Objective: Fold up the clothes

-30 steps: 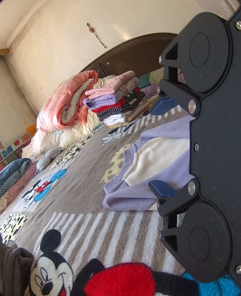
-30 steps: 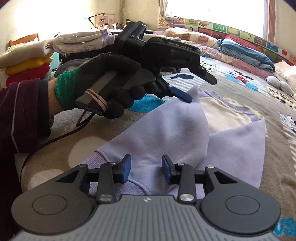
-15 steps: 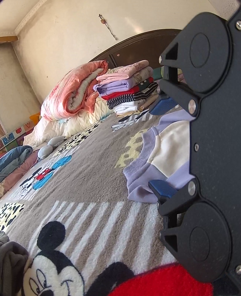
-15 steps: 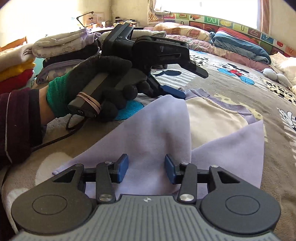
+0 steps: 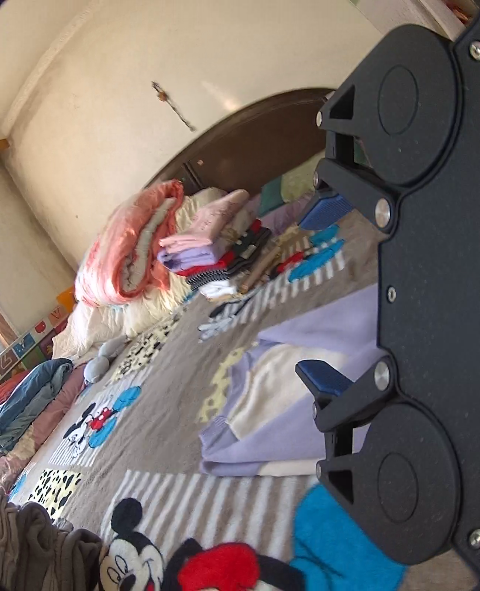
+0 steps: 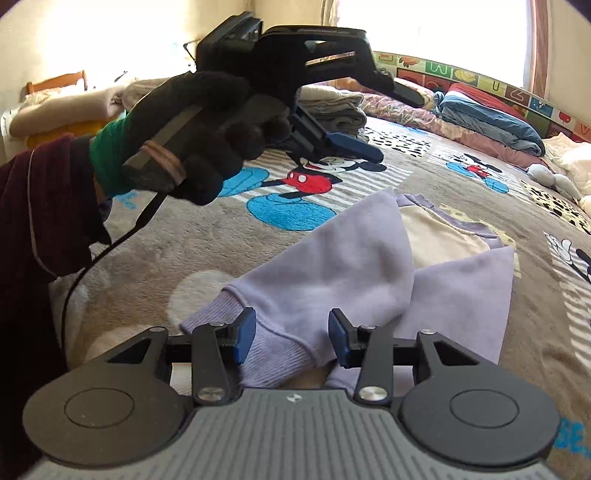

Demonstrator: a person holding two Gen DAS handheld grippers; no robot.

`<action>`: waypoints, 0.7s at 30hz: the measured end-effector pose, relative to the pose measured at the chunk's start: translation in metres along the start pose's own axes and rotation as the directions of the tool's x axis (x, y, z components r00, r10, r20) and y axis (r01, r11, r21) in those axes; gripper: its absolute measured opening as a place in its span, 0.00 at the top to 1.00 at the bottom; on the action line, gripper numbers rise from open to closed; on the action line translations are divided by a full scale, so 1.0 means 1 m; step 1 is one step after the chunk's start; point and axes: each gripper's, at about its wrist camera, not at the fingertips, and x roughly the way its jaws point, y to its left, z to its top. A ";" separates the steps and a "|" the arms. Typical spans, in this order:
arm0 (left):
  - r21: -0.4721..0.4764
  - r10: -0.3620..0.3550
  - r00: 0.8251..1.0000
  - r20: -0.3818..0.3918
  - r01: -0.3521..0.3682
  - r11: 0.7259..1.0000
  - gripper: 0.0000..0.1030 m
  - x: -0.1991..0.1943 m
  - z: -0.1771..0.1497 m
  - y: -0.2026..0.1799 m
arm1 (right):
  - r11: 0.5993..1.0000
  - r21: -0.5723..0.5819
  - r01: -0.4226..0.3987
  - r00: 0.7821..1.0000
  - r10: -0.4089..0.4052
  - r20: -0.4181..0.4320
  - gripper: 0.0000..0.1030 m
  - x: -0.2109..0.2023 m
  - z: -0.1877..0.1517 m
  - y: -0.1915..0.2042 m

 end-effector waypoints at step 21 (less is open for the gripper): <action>-0.241 0.046 0.999 -0.016 -0.049 0.969 0.30 -0.039 -0.121 -0.001 | 0.994 0.090 0.064 0.995 -0.070 0.072 0.49 -0.051 -0.055 -0.017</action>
